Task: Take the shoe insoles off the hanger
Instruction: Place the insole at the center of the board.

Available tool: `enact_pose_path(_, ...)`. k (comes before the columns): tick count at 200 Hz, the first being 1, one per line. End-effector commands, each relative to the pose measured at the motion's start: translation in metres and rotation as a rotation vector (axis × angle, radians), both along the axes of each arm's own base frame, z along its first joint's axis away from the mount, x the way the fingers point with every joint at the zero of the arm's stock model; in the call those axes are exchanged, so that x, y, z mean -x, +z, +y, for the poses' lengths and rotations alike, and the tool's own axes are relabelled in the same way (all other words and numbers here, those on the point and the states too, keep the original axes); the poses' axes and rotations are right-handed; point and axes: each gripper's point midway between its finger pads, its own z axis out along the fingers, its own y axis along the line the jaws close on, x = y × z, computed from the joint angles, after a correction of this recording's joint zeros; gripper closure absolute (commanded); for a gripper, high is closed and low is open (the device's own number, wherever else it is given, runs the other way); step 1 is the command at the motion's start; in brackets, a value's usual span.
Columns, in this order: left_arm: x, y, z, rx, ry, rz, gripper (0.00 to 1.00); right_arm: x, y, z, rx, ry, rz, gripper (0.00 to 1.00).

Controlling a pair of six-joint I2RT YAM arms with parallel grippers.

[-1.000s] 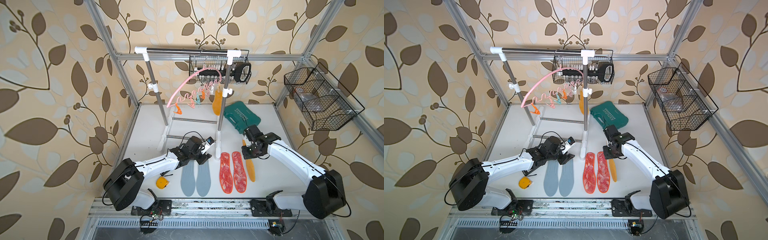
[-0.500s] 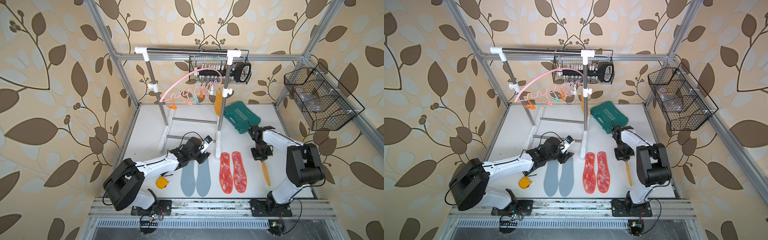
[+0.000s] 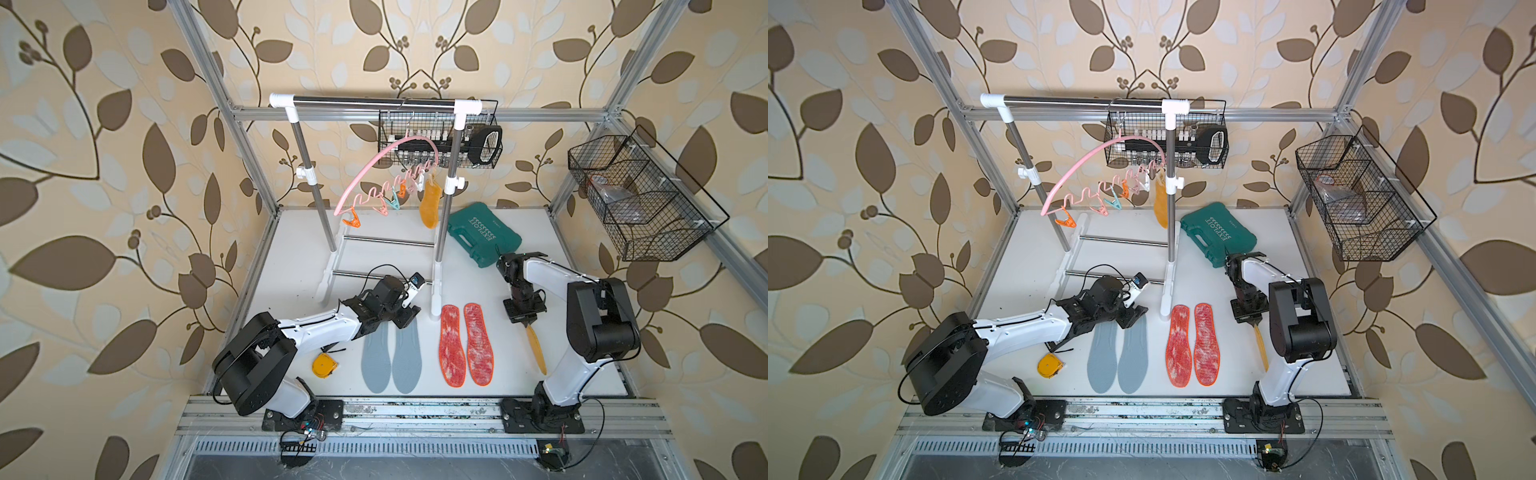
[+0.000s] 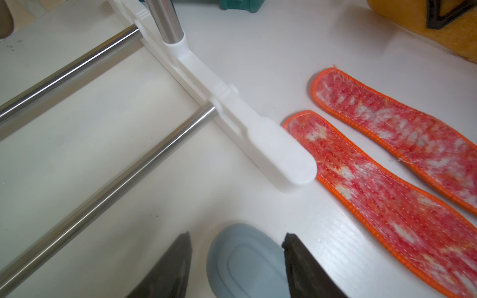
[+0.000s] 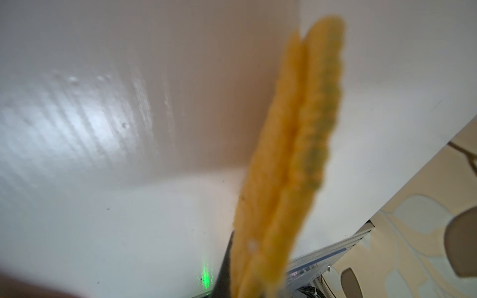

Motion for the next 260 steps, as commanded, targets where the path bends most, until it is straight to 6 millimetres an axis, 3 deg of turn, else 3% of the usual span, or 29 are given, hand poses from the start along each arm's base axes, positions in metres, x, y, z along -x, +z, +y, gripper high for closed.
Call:
enact_pose_path(1, 0.004, 0.023, -0.007, 0.062, -0.024, -0.038, 0.40, -0.009, 0.011, 0.026, -0.165, -0.004, -0.056, 1.00)
enact_pose_path(17, 0.005, 0.024, -0.006, 0.067, -0.026, -0.038, 0.40, -0.013, 0.016, 0.050, -0.314, -0.005, -0.099, 1.00)
enact_pose_path(25, 0.005, 0.024, -0.005, 0.066, -0.021, -0.039, 0.40, -0.013, 0.019, 0.052, -0.325, -0.001, -0.115, 1.00)
enact_pose_path(85, 0.013, 0.033, -0.010, 0.112, -0.074, -0.055, 0.40, 0.000, 0.010, -0.017, 0.006, -0.104, -0.035, 0.93)
enact_pose_path(120, 0.014, 0.034, -0.009, 0.113, -0.079, -0.060, 0.40, 0.003, 0.008, -0.033, 0.090, -0.114, 0.000, 0.83)
enact_pose_path(136, 0.015, 0.036, -0.010, 0.117, -0.085, -0.059, 0.40, 0.000, 0.011, -0.034, 0.095, -0.113, -0.015, 0.88)
enact_pose_path(142, 0.016, 0.036, -0.010, 0.119, -0.086, -0.059, 0.40, -0.001, 0.012, -0.032, 0.077, -0.110, -0.022, 0.96)
enact_pose_path(153, 0.015, 0.036, -0.008, 0.117, -0.082, -0.065, 0.40, -0.005, 0.011, -0.018, -0.014, -0.109, -0.040, 1.00)
enact_pose_path(181, 0.015, 0.038, -0.008, 0.115, -0.081, -0.068, 0.40, -0.021, 0.022, 0.059, -0.451, -0.085, -0.154, 1.00)
enact_pose_path(191, 0.015, 0.038, -0.007, 0.114, -0.077, -0.070, 0.40, -0.022, 0.029, 0.069, -0.506, -0.078, -0.185, 1.00)
enact_pose_path(207, 0.014, 0.038, -0.007, 0.113, -0.077, -0.074, 0.40, -0.017, 0.030, 0.052, -0.407, -0.081, -0.176, 1.00)
enact_pose_path(229, 0.016, 0.038, -0.009, 0.118, -0.088, -0.064, 0.40, -0.008, 0.014, 0.033, -0.291, -0.097, -0.097, 1.00)
enact_pose_path(250, 0.016, 0.039, -0.007, 0.119, -0.086, -0.073, 0.40, 0.002, -0.001, 0.010, -0.153, -0.119, -0.011, 0.87)
enact_pose_path(260, 0.016, 0.039, -0.007, 0.121, -0.086, -0.075, 0.40, 0.002, 0.000, 0.000, -0.106, -0.139, -0.007, 0.87)
